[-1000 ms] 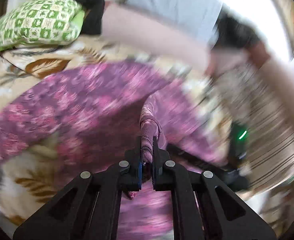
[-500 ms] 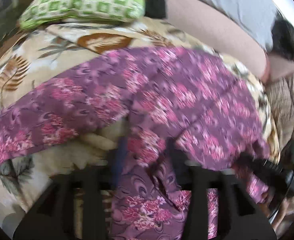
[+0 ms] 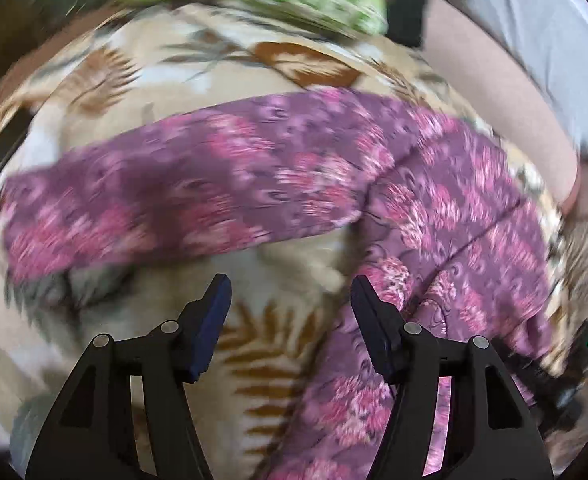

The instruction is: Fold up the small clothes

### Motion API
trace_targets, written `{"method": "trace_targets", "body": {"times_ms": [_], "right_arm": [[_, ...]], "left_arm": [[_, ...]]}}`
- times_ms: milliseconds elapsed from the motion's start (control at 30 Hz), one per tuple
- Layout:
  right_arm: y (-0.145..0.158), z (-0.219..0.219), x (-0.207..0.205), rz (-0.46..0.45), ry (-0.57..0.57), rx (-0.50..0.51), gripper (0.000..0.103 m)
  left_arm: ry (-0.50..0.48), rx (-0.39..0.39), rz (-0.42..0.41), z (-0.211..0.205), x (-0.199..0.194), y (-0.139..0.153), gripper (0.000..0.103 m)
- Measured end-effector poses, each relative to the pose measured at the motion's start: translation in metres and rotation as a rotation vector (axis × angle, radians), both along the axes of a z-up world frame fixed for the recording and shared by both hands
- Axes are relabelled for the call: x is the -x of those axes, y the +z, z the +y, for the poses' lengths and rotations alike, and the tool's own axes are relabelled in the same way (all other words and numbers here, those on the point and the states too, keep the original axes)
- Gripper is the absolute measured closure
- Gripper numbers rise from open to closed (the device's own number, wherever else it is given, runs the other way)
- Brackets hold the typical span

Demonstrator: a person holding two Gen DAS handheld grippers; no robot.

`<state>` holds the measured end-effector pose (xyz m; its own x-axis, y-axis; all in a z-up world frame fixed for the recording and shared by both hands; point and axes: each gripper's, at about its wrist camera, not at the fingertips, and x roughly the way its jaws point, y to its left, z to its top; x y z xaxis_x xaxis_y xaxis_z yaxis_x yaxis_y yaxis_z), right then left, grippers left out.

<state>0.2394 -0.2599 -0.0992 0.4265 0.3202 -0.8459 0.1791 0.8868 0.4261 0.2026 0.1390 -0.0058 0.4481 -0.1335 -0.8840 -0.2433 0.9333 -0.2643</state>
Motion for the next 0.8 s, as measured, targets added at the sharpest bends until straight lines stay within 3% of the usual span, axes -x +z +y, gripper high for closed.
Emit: {"method": "trace_targets", "body": {"times_ms": [167,300,367,400,500,600,667,700,800], "right_arm": [[0.003,0.003,0.017,0.010,-0.004,0.060,0.069],[0.001,0.017,0.032,-0.056,-0.012,0.148,0.069],[0.001,0.028,0.035,-0.067,0.031,0.213,0.067],[0.001,0.029,0.036,-0.066,0.031,0.200,0.061],[-0.002,0.031,0.038,-0.087,0.060,0.114,0.026],[-0.004,0.051,0.035,-0.063,0.103,0.222,0.020],[-0.006,0.065,0.034,-0.044,0.138,0.283,0.010],[-0.007,0.072,0.035,-0.044,0.151,0.309,0.004],[-0.011,0.078,0.030,-0.032,0.139,0.335,0.000]], "left_arm": [[0.095,0.026,-0.043,0.043,0.039,0.023,0.036],[0.185,0.148,0.003,0.079,0.046,0.004,0.036],[0.248,0.258,0.035,0.098,0.047,-0.007,0.036],[0.286,0.312,0.021,0.108,0.051,-0.008,0.036],[0.354,0.339,-0.009,0.124,0.061,-0.005,0.036],[0.428,0.360,-0.009,0.139,0.067,-0.006,0.036],[0.479,0.369,0.023,0.148,0.067,-0.013,0.036],[0.476,0.364,0.038,0.149,0.063,-0.015,0.036],[0.459,0.335,0.035,0.150,0.046,-0.014,0.036]]}}
